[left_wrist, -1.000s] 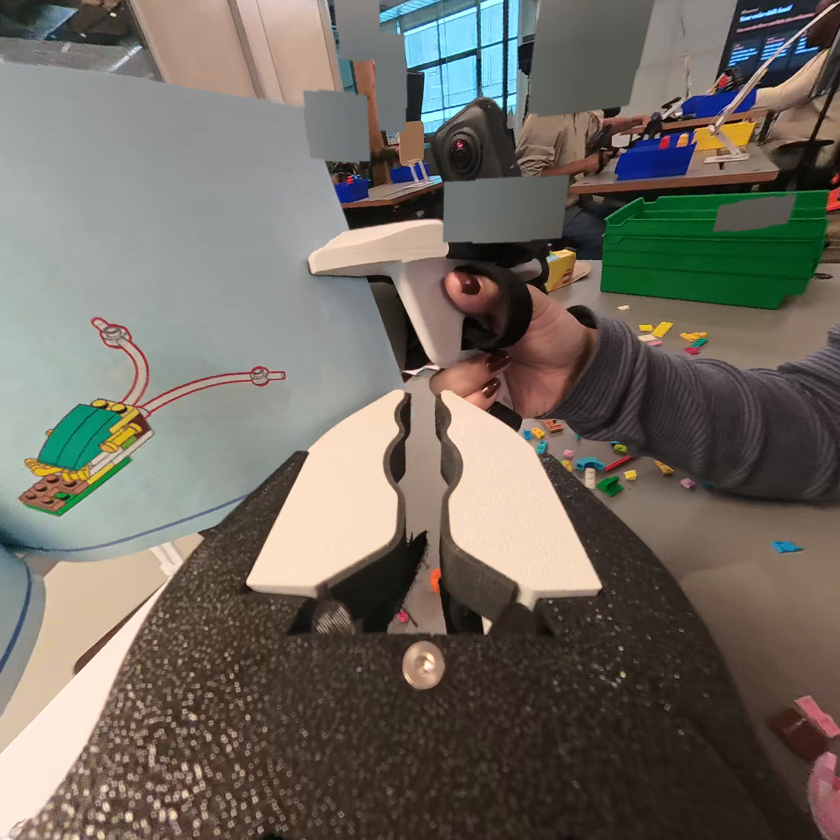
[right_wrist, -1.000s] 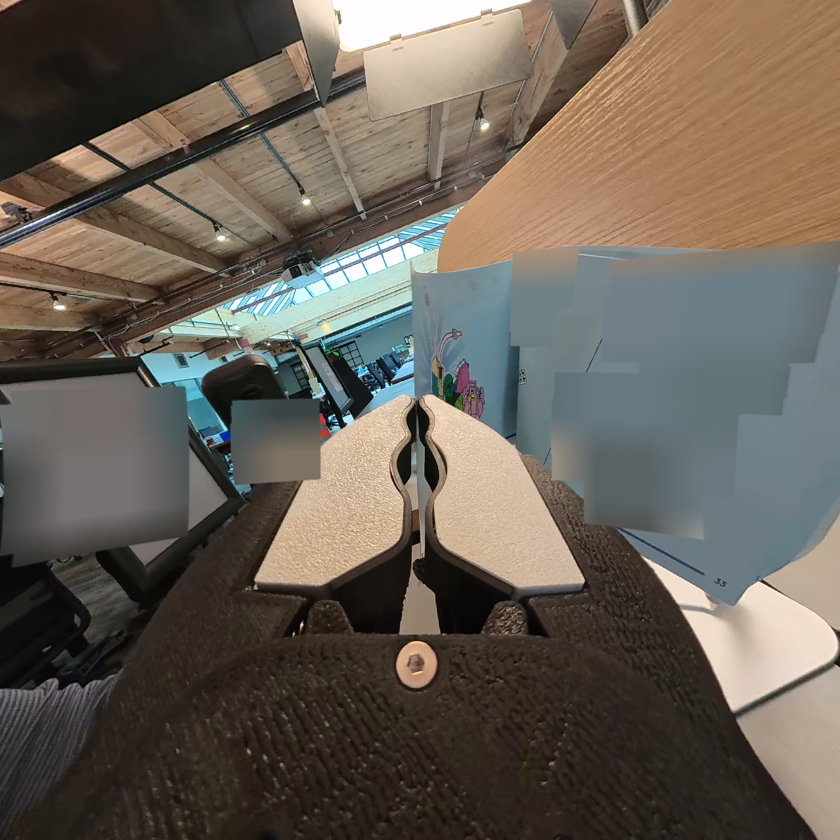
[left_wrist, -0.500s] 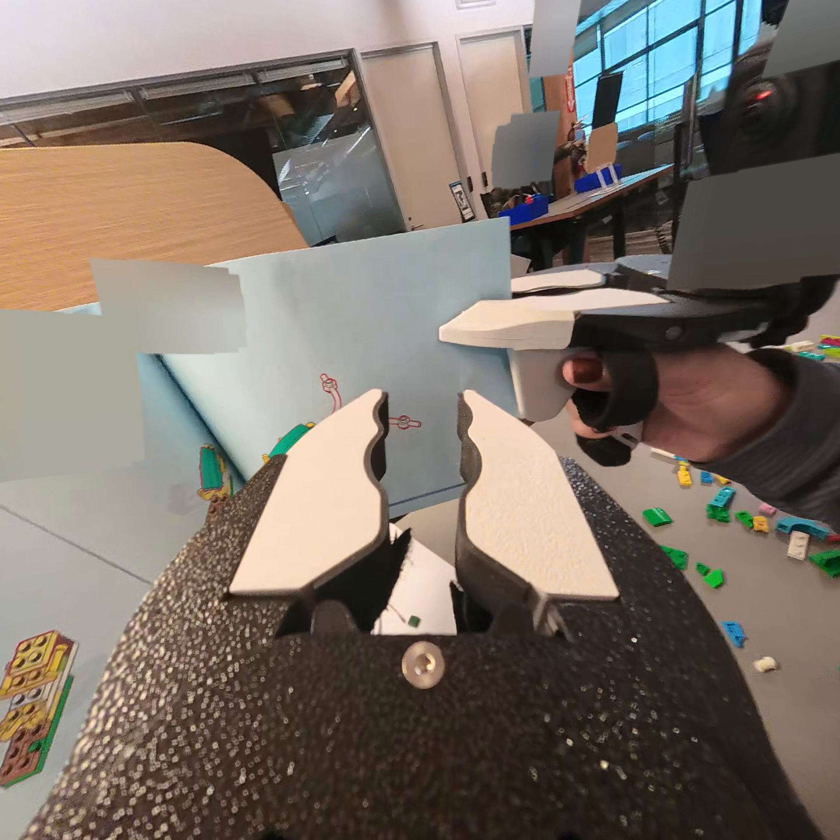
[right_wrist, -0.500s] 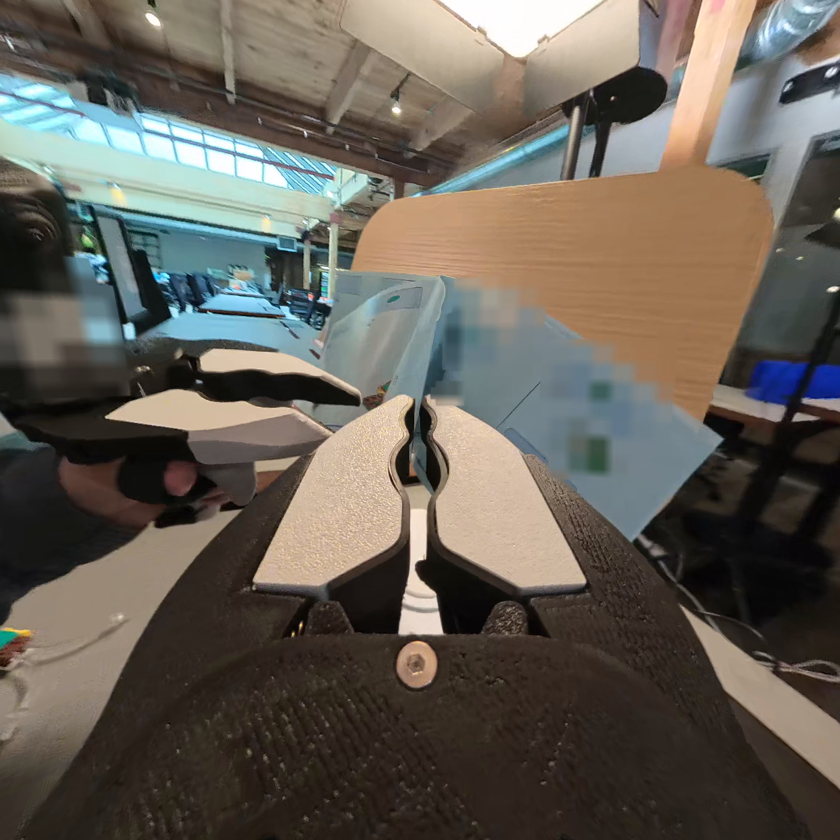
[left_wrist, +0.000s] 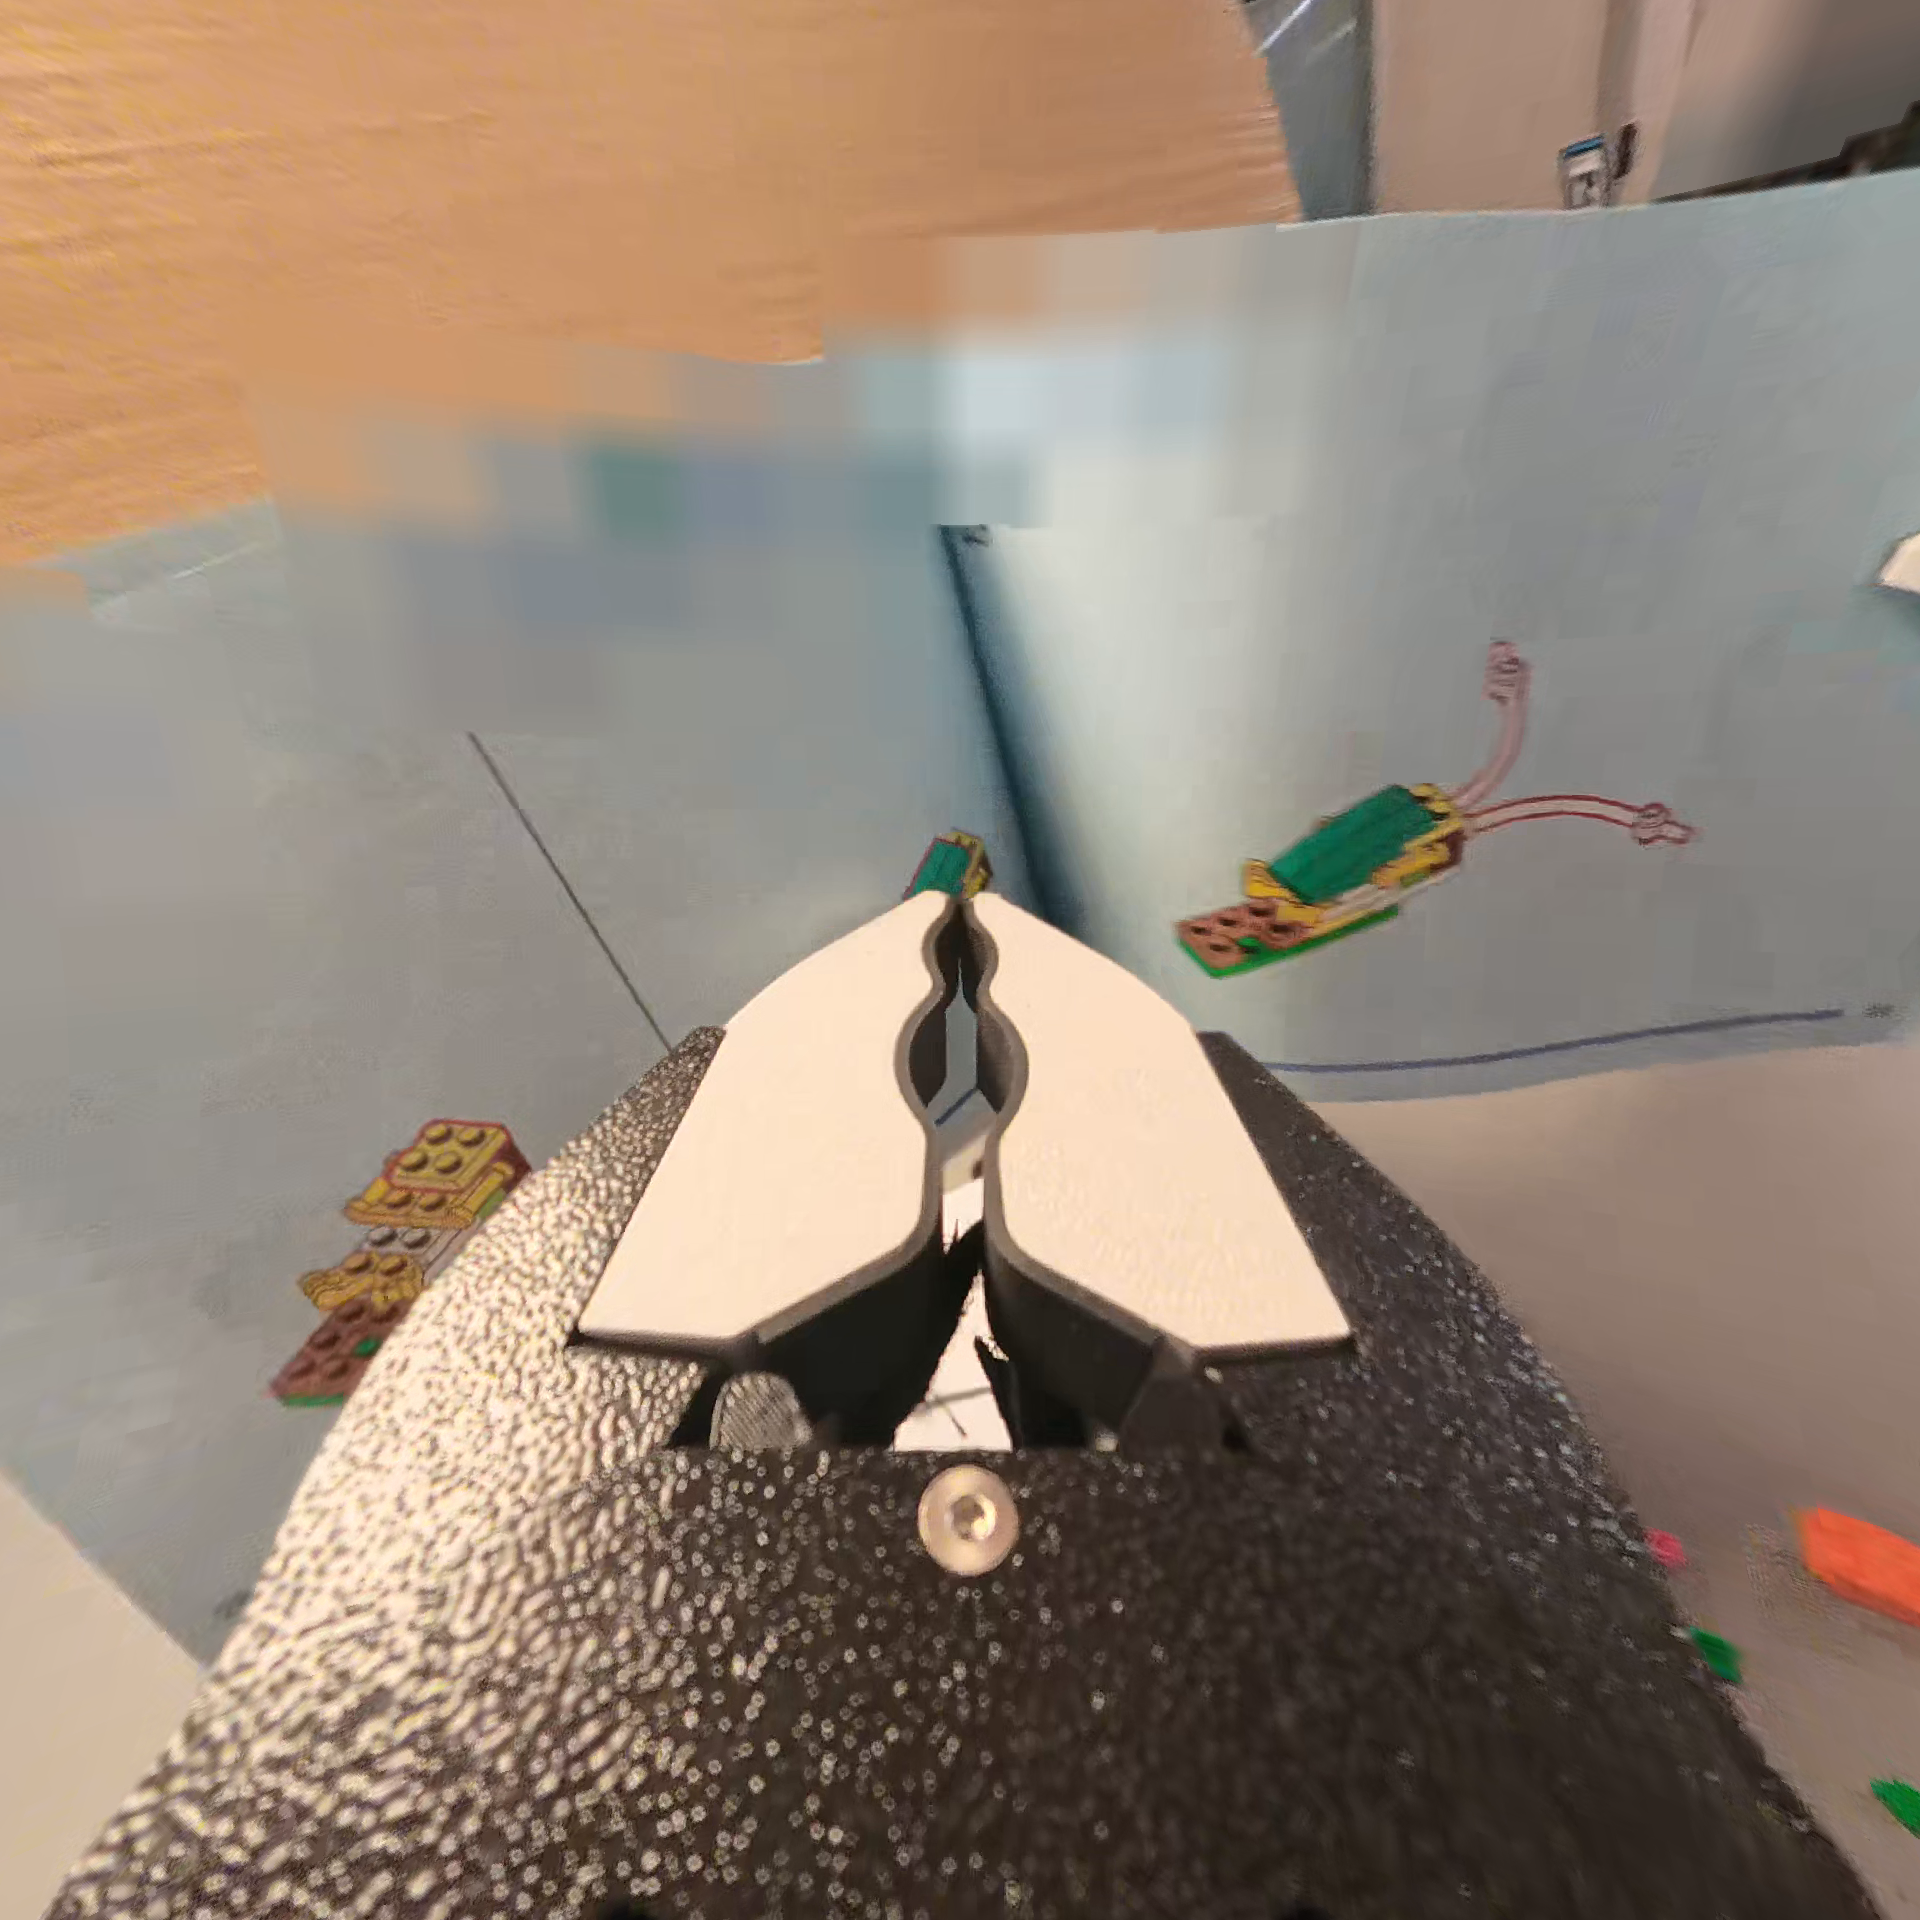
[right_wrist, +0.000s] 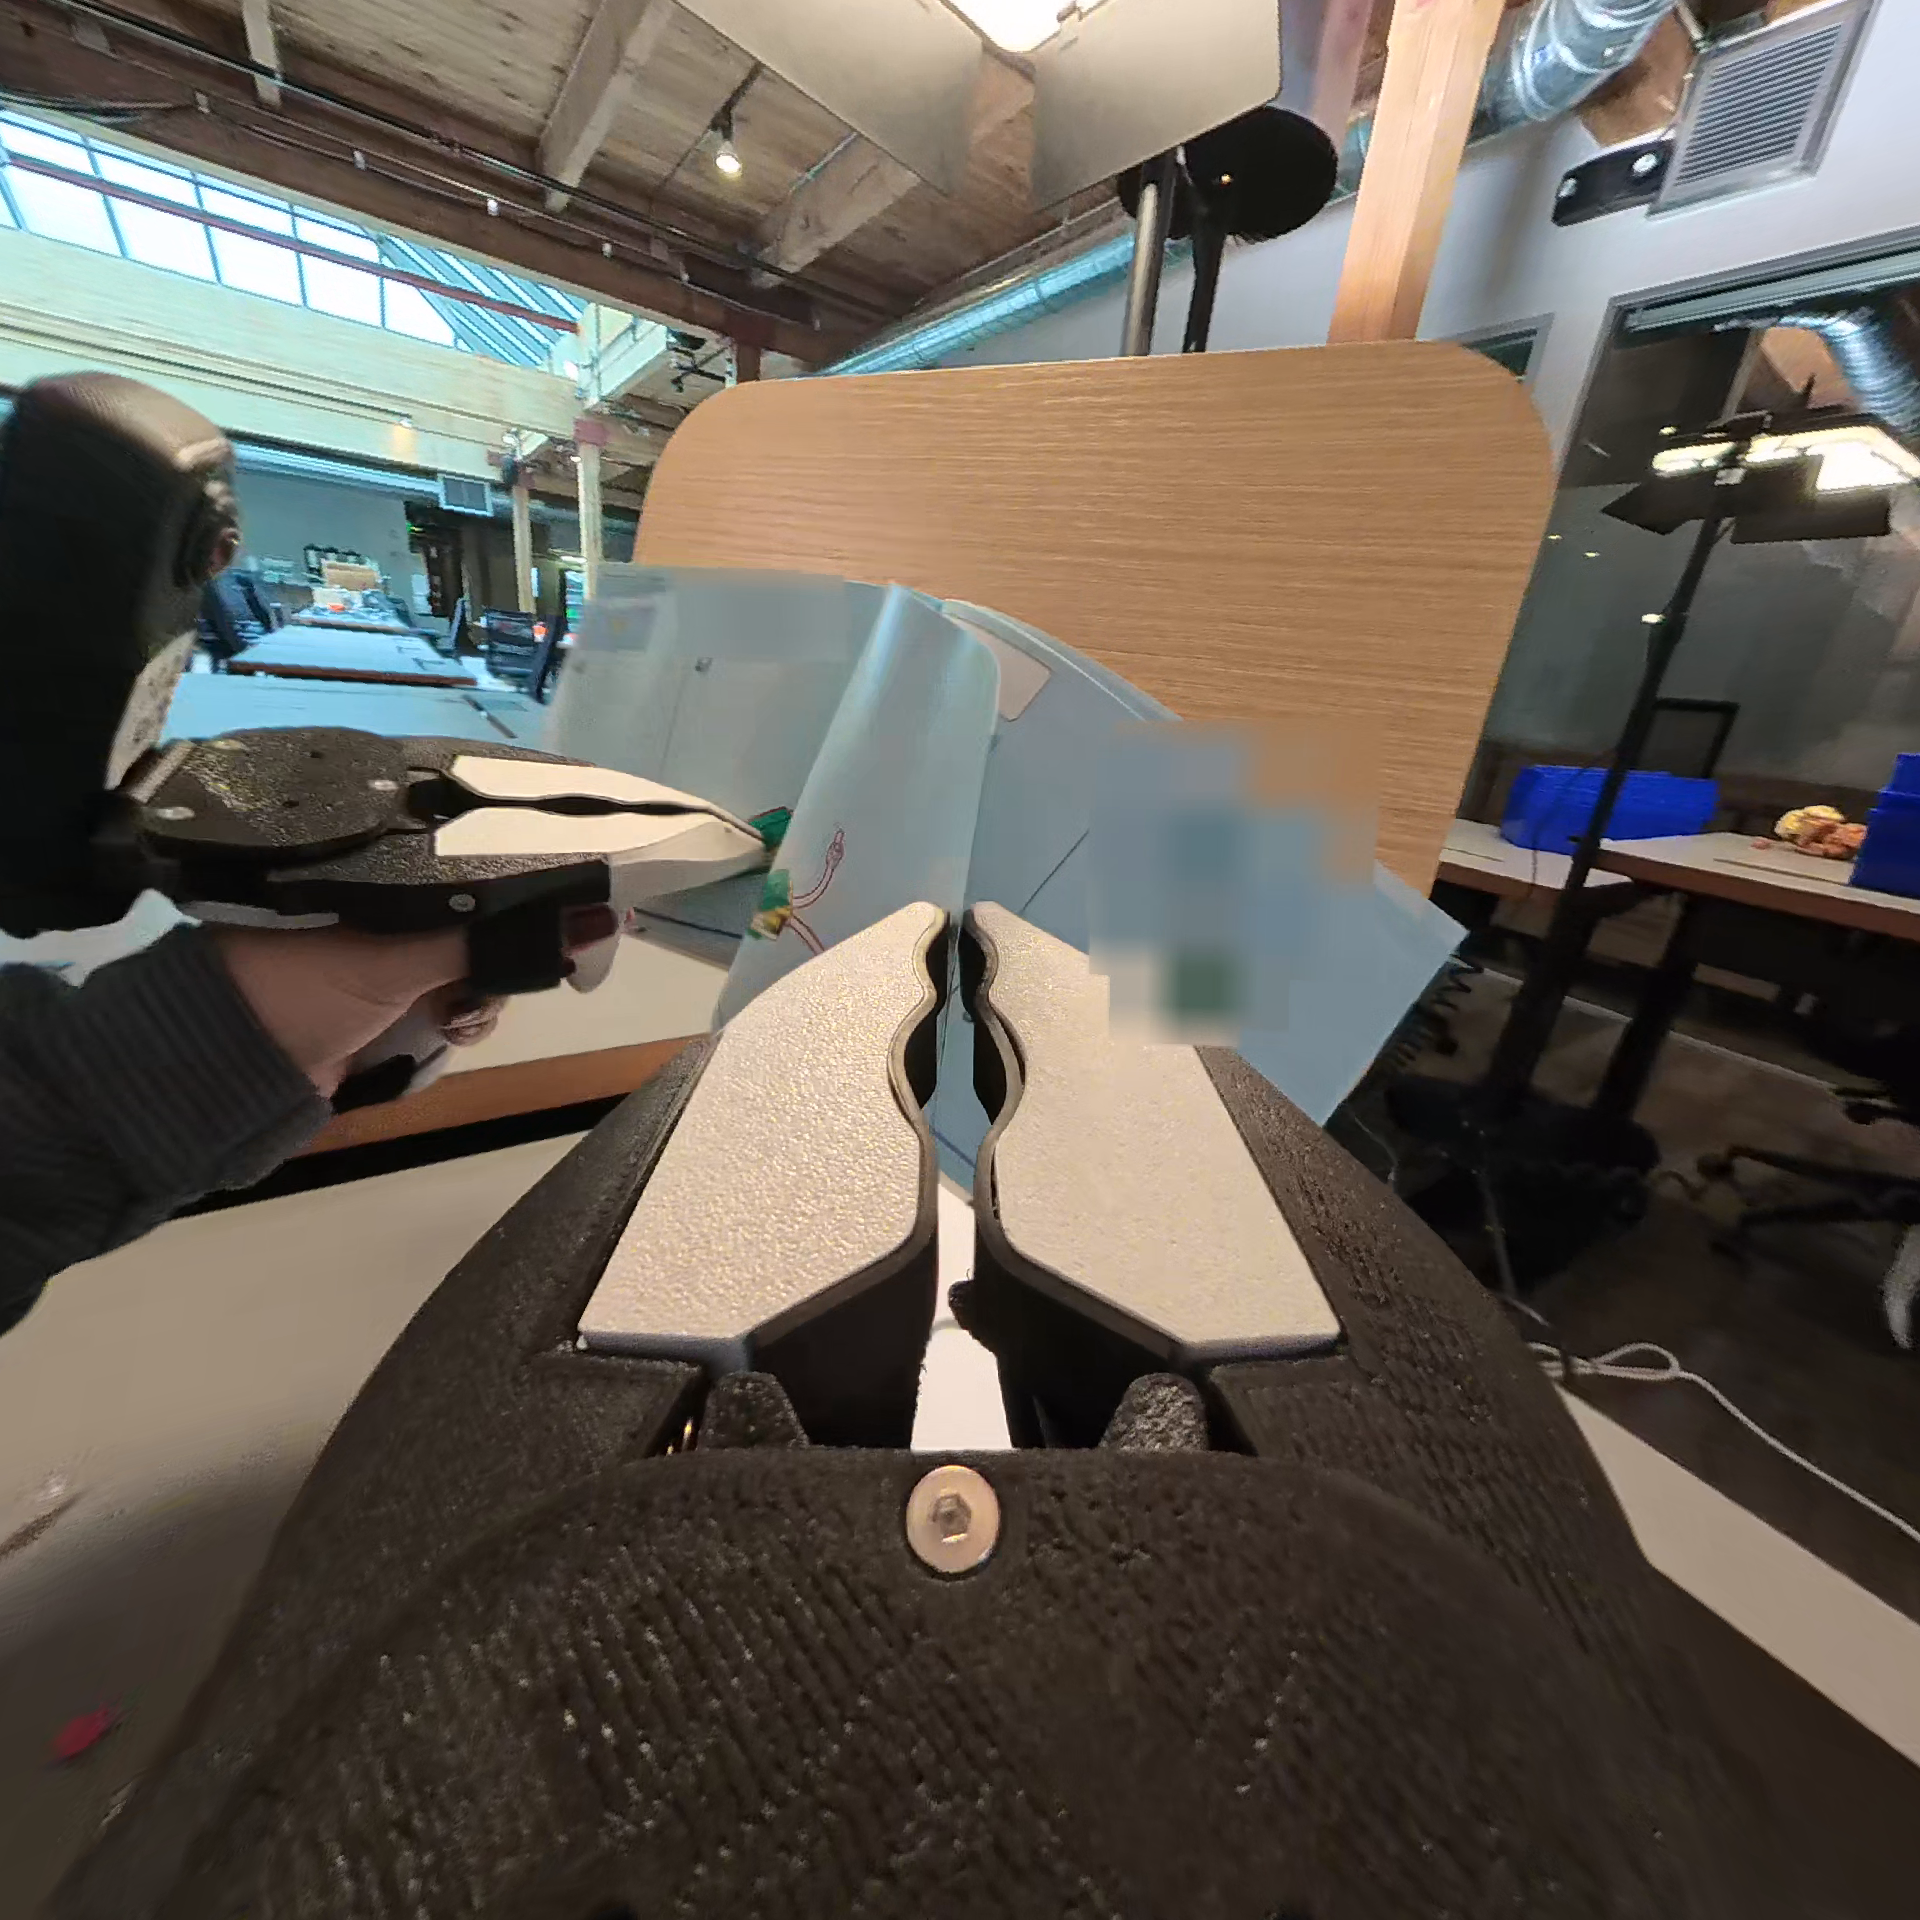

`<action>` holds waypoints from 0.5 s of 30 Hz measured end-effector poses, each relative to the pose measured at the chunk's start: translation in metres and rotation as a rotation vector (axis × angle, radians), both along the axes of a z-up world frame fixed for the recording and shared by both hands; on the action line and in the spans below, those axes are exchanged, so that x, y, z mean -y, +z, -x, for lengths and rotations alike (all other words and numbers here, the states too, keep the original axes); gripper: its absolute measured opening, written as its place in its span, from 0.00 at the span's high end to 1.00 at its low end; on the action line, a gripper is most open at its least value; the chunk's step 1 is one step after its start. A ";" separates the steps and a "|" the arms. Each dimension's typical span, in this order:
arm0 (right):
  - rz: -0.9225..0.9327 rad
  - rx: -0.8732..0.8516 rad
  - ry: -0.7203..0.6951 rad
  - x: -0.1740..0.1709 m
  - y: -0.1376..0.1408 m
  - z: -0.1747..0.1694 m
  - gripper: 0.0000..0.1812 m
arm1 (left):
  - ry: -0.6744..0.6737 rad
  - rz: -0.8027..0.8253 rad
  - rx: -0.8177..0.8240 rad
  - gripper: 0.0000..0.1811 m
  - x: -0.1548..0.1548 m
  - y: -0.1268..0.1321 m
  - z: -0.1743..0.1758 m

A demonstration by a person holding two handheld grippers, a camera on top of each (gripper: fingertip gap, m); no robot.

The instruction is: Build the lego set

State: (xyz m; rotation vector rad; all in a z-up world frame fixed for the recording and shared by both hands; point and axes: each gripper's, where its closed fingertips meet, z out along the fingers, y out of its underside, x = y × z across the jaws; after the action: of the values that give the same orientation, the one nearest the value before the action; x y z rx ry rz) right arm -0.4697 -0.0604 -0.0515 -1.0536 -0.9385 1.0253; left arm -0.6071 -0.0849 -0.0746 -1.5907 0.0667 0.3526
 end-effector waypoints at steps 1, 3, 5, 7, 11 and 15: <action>-0.011 -0.002 -0.022 -0.005 0.002 0.002 1.00 | 0.020 0.000 -0.014 1.00 -0.001 0.003 0.006; -0.030 -0.001 -0.063 -0.017 0.009 0.006 1.00 | 0.070 0.022 -0.031 1.00 -0.005 0.005 0.018; -0.045 0.009 -0.094 -0.031 0.017 0.012 1.00 | 0.103 0.041 -0.031 1.00 -0.009 0.004 0.026; -0.058 0.029 -0.135 -0.048 0.022 0.019 1.00 | 0.135 0.060 -0.025 1.00 -0.012 0.003 0.034; -0.097 0.059 -0.227 -0.079 0.031 0.028 1.00 | 0.169 0.081 -0.044 1.00 -0.017 0.004 0.042; -0.141 0.058 -0.271 -0.096 0.040 0.036 1.00 | 0.210 0.107 -0.044 1.00 -0.015 0.004 0.044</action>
State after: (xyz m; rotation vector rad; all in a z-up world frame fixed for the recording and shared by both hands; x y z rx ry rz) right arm -0.5053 0.0355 -0.0111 -1.0632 -0.8739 0.6982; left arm -0.6511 -0.0702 -0.0707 -1.7010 -0.0495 0.5552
